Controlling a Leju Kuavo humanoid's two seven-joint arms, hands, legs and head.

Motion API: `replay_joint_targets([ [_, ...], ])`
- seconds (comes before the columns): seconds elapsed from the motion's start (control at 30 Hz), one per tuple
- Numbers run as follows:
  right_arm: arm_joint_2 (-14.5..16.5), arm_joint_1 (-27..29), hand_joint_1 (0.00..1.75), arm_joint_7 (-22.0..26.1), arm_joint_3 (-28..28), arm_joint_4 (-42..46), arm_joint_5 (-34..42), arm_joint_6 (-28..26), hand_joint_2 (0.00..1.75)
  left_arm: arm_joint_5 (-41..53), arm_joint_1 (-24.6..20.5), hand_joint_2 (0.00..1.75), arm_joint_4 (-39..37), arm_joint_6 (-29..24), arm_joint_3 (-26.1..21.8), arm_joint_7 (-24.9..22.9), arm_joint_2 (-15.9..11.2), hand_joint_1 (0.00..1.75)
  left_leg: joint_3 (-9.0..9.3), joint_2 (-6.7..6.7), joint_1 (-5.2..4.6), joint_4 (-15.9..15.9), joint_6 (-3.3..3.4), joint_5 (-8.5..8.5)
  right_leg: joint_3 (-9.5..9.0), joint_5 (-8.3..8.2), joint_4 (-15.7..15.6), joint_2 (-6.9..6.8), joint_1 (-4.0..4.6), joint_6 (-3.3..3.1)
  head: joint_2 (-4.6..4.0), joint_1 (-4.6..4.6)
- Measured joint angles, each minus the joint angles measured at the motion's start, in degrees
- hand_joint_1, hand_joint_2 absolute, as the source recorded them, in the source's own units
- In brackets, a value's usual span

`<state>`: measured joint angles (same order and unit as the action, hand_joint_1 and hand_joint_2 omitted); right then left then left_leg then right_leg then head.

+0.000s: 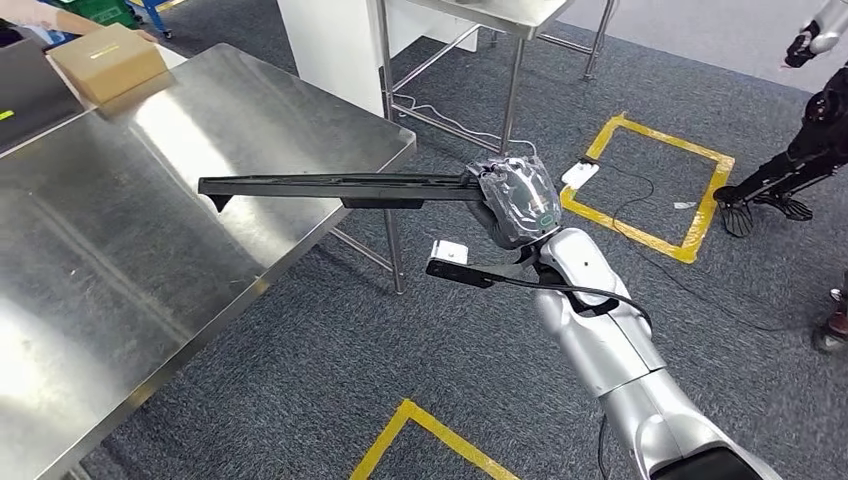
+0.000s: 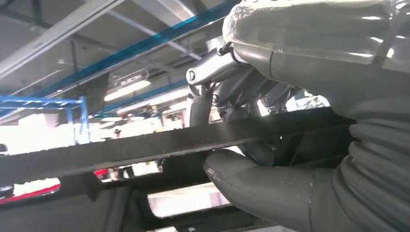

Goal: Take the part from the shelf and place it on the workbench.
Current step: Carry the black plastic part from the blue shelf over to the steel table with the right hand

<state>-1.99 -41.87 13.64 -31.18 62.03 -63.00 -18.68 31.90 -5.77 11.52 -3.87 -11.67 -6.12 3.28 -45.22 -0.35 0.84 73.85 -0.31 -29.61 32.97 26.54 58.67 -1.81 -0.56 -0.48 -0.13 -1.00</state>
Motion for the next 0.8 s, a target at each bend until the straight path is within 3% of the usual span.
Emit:
replay_joint_targets([
  [0.03, 0.0, 0.1, 1.62, 0.0, 0.0, 0.0, 0.0, 0.0, 1.75, 0.0, 0.0, 0.0, 0.0, 0.0, 0.0, 0.0, 0.0, 0.0, -0.51, 0.16, 0.0, 1.3, 0.01, -0.16, 0.02, 0.04, 0.0, -0.75, 0.12, -0.05, 0.0, -0.01],
  [0.07, 0.0, 0.2, 1.62, 0.0, 0.0, 0.0, -0.1, 0.0, 1.75, 0.0, 0.1, 0.0, 0.0, 0.0, 0.0, 0.0, 0.0, 0.0, 0.09, 0.29, -0.02, 0.5, 0.08, 0.61, 0.02, 0.08, 0.0, -1.45, 0.2, -0.08, 0.0, -0.02],
  [0.1, 0.0, 0.2, 1.62, 0.0, 0.0, 0.0, -0.1, 0.0, 1.75, 0.0, 0.1, 0.0, 0.0, 0.0, 0.0, 0.0, 0.0, 0.0, 1.99, 0.8, -0.07, -2.7, 0.24, 2.19, -0.03, 0.13, 0.0, -2.16, 0.29, -0.12, 0.0, -0.02],
  [0.17, 0.0, 0.1, 1.62, 0.0, 0.0, 0.0, -0.1, 0.0, 1.75, 0.0, 0.0, 0.0, 0.0, 0.0, 0.0, 0.0, 0.0, 0.0, 6.47, 3.41, -0.41, -10.7, 0.82, 4.76, -0.12, 0.3, 0.0, -3.41, 0.7, -0.07, 0.0, 0.0],
  [0.23, 0.0, -0.1, 1.62, 0.0, 0.0, 0.0, 0.0, 0.0, 1.75, 0.0, -0.2, 0.0, 0.0, 0.0, 0.0, 0.0, 0.0, 0.0, 8.3, 4.74, -0.88, -14.3, 1.44, 5.4, -0.18, 0.48, 0.0, -4.48, 1.13, 0.19, 0.0, 0.09],
  [0.3, 0.1, -0.2, 1.62, 0.0, 0.0, 0.0, -0.1, 0.0, 1.75, 0.1, -0.2, 0.0, 0.0, 0.0, 0.0, 0.0, 0.0, 0.0, 8.24, 3.34, -1.04, -14.6, 2.07, 5.65, -0.34, 0.64, -0.2, -5.51, 1.3, 0.63, 0.0, 0.16],
  [0.33, 0.2, -0.2, 1.62, 0.0, 0.0, 0.0, -0.1, 0.0, 1.75, 0.1, -0.2, 0.0, 0.0, -0.1, 0.0, 0.0, 0.0, 0.0, 8.35, 2.68, -0.94, -14.9, 2.41, 5.89, -0.24, 0.9, 0.1, -5.01, 1.24, 0.9, 0.0, 0.19],
  [0.4, 0.1, -0.3, 1.62, 0.1, 0.0, 0.0, -0.1, 0.0, 1.75, 0.2, -0.2, 0.0, 0.0, -0.2, 0.0, 0.0, 0.1, 0.0, 8.64, 1.43, -0.53, -15.6, 3.17, 6.47, 1.2, 2.63, 3.3, -1.91, 1.03, 1.1, 0.0, 0.23],
  [0.47, -0.1, -0.2, 1.62, 0.3, 0.0, 0.0, -0.1, 0.1, 1.75, 0.4, -0.3, 0.0, 0.0, -0.3, 0.0, 0.0, 0.2, 0.0, 8.62, -0.07, -0.37, -15.7, 3.47, 6.68, 4.67, 5.71, 10.7, 0.97, 0.61, 0.94, 0.0, 0.27],
  [0.53, -0.4, 0.0, 1.62, 0.5, 0.0, -0.2, -0.1, 0.1, 1.75, 0.6, -0.3, 0.0, 0.0, -0.4, 0.0, 0.0, 0.2, 0.0, 8.59, -1.94, -0.33, -15.6, 3.46, 6.73, 7.53, 7.31, 16.3, 1.52, 0.43, 1.28, 0.0, 0.31],
  [0.57, -0.5, 0.1, 1.62, 0.6, 0.0, -0.3, -0.1, 0.1, 1.75, 0.7, -0.2, 0.0, 0.0, -0.5, 0.0, 0.0, 0.3, 0.0, 8.59, -2.87, -0.31, -15.6, 3.41, 6.77, 7.57, 6.79, 16.1, 1.61, 0.35, 1.69, 0.0, 0.31],
  [0.6, -0.6, 0.1, 1.62, 0.7, 0.0, -0.4, -0.2, 0.1, 1.75, 0.8, -0.1, 0.0, 0.0, -0.5, 0.0, 0.0, 0.3, 0.0, 8.6, -3.77, -0.28, -15.6, 3.31, 6.82, 6.43, 5.38, 13.4, 1.82, 0.19, 2.19, 0.0, 0.31],
  [0.67, -0.6, -0.1, 1.62, 0.7, 0.0, -0.4, -0.2, 0.1, 1.75, 1.0, -0.1, 0.0, 0.0, -0.7, 0.0, 0.1, 0.4, 0.0, 8.48, -5.34, -0.28, -15.4, 2.94, 6.9, 2.82, 2.0, 5.2, 3.38, -0.31, 3.0, 0.0, 0.31],
  [0.73, -0.5, -0.3, 1.62, 0.8, 0.0, -0.4, -0.2, 0.1, 1.75, 1.1, 0.0, 0.0, 0.0, -0.8, 0.0, 0.2, 0.4, 0.0, 8.09, -6.55, -0.36, -15.3, 2.29, 7.02, 0.69, 0.23, 0.5, 4.53, -0.52, 2.82, 0.0, 0.23],
  [0.8, -0.3, -0.4, 1.62, 0.8, 0.0, -0.5, -0.2, 0.1, 1.75, 1.1, 0.2, 0.0, 0.0, -1.0, 0.0, 0.2, 0.3, 0.0, 7.66, -7.56, -0.22, -15.5, 1.5, 7.31, 0.38, -0.16, -0.1, 3.87, -0.38, 1.96, 0.0, 0.21],
])
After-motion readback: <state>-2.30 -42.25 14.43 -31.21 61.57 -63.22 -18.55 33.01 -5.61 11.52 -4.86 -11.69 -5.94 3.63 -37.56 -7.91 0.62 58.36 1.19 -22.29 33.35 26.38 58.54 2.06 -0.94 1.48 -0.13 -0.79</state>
